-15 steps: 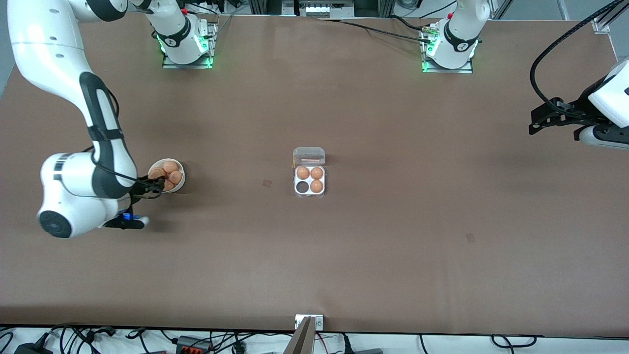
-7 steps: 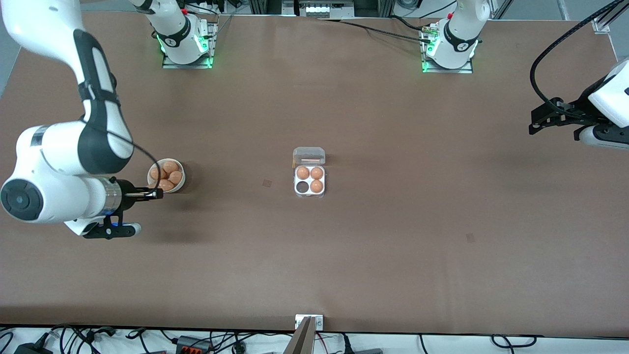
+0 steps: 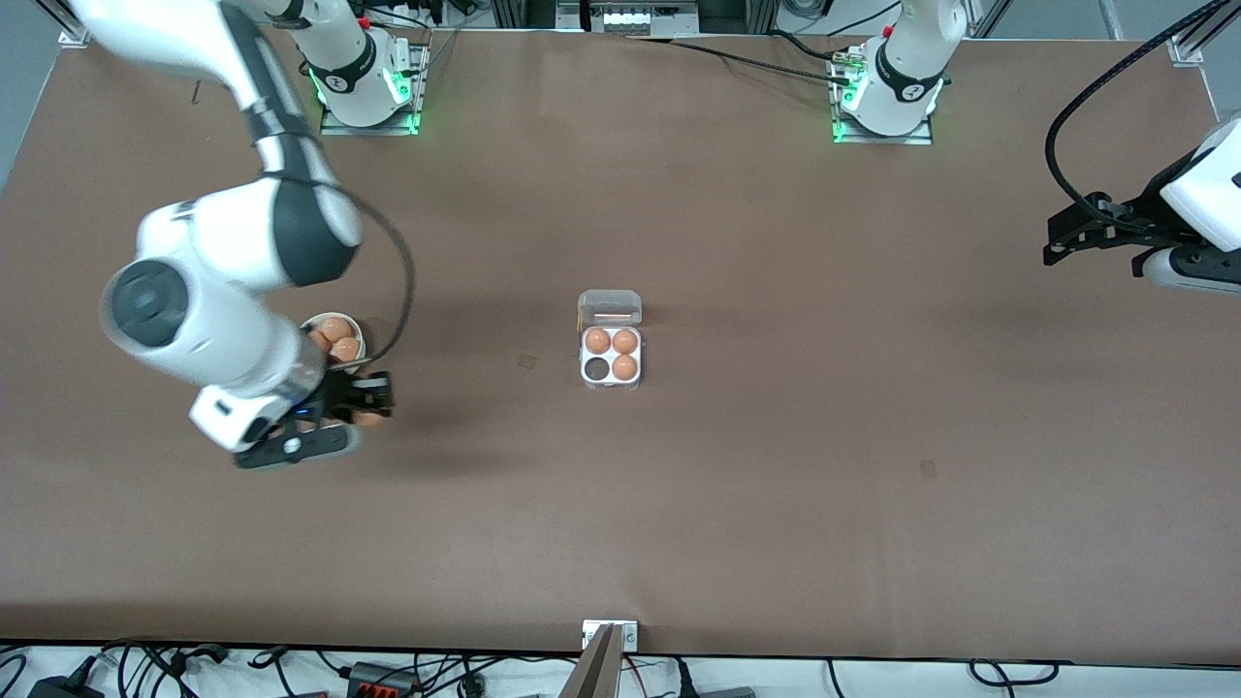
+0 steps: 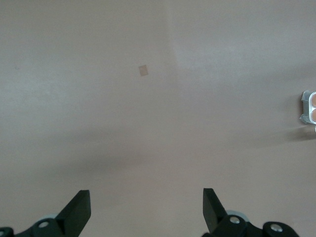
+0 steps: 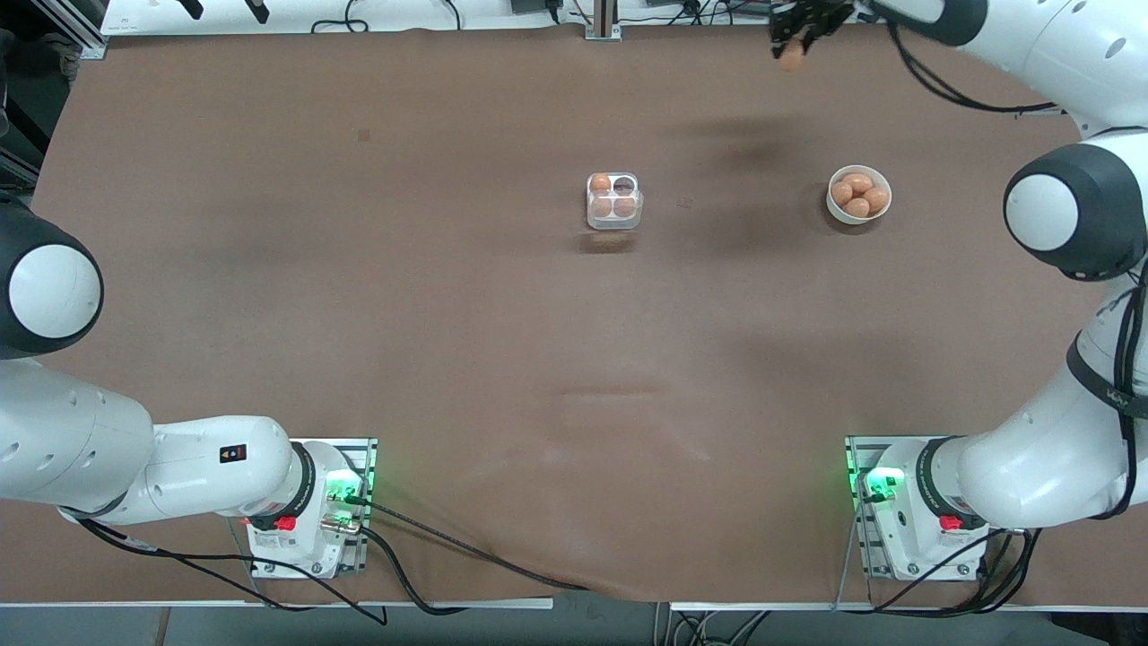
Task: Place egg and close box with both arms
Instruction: 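Lift the egg with the right gripper and carry it to the egg box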
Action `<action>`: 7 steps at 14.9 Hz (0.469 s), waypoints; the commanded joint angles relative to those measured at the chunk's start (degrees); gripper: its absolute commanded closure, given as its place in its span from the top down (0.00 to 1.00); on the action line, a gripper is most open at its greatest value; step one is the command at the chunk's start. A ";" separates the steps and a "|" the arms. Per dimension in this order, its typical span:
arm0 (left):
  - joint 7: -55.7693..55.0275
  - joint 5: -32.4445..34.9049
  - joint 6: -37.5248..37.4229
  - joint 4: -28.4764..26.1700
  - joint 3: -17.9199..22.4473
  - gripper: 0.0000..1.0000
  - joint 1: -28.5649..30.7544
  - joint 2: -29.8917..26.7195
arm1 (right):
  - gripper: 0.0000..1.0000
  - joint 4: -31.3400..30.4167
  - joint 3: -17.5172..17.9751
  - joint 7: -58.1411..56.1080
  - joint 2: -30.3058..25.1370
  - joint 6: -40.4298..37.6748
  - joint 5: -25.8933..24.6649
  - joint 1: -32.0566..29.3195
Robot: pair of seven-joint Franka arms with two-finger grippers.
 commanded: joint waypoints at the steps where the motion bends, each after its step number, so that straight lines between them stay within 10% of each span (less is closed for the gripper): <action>1: -0.46 -0.20 -0.93 1.58 -0.22 1.00 0.15 0.65 | 0.25 -14.99 -1.78 1.07 -6.95 15.41 -0.13 5.68; 7: -0.46 -0.20 -0.93 1.58 -0.22 1.00 0.15 0.65 | 0.27 -23.18 -4.41 11.89 -5.04 39.15 -0.13 18.70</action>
